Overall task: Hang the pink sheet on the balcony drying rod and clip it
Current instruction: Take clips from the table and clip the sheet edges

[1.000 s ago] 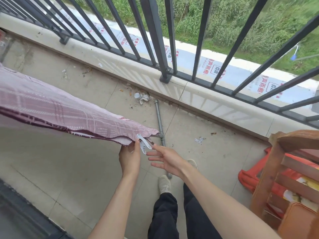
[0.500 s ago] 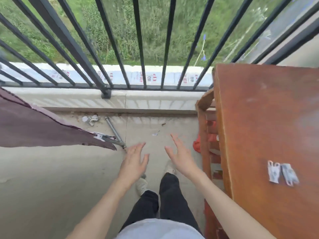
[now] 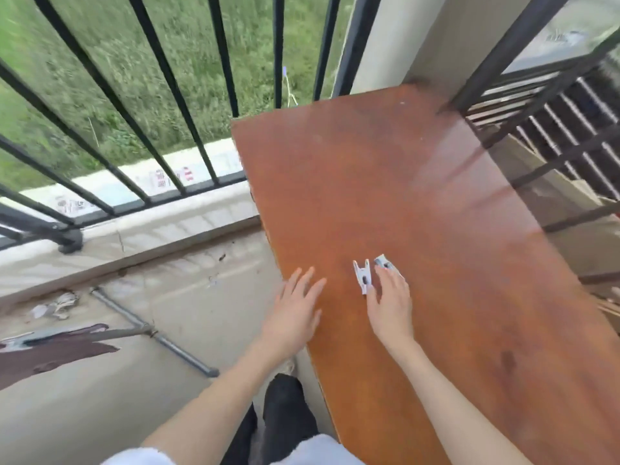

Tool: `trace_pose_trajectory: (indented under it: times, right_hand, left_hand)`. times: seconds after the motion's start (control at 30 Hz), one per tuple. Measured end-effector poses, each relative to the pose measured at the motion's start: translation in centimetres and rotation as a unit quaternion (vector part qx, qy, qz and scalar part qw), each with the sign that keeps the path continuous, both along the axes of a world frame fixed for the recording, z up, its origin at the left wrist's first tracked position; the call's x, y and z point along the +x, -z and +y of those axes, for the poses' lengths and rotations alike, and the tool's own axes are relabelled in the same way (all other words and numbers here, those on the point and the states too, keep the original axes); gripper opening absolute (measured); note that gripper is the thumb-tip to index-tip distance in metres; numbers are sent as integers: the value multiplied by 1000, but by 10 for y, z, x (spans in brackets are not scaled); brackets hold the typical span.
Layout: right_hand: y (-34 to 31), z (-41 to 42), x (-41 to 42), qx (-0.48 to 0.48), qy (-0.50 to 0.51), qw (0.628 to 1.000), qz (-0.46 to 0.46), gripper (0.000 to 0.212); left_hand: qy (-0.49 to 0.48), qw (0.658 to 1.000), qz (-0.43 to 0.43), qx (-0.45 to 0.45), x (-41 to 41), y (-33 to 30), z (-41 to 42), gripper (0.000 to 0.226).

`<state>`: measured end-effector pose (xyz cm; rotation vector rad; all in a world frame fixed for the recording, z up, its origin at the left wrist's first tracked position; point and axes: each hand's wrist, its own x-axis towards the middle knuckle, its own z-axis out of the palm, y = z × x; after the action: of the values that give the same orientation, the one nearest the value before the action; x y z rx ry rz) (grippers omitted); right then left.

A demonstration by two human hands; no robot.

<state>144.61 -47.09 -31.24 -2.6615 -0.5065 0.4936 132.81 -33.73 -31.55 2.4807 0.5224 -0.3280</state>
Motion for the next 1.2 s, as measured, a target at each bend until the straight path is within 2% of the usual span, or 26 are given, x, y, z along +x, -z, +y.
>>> trace_pose_trajectory:
  times: [0.1, 0.2, 0.37, 0.5, 0.63, 0.7, 0.8, 0.9, 1.07, 1.2]
  right_hand:
    - [13, -11, 31, -2, 18, 1000, -13, 45]
    - [23, -15, 48, -31, -29, 999, -3, 48]
    - [28, -23, 64, -21, -57, 998, 13, 44]
    - [28, -31, 63, -12, -67, 997, 25, 39]
    - [27, -38, 50, -6, -66, 997, 26, 39]
    - [24, -39, 39, 4, -59, 998, 31, 40]
    - [14, -34, 20, 20, -62, 997, 45, 39]
    - [-6, -19, -5, 48, -74, 992, 86, 36]
    - [-38, 28, -67, 87, -153, 980, 96, 35]
    - [-63, 76, -143, 92, -254, 958, 97, 34]
  left_hand:
    - [46, 999, -23, -1, 46, 4, -23, 52]
    - [103, 995, -18, 0, 79, 8, -38, 53]
    - [119, 992, 20, 43, 88, 14, -49, 64]
    - [71, 991, 35, 104, 83, 8, -50, 70]
    - [16, 984, 11, 180, 64, 16, -50, 43]
    - [-9, 983, 11, 183, 52, 18, -49, 38]
    - [-120, 991, 26, 53, 29, 13, -47, 31]
    - [-278, 955, -9, -99, -3, 0, -40, 30]
    - [-402, 888, -68, -214, -86, -29, -12, 20]
    - [-499, 827, -118, -231, -187, -50, 17, 24]
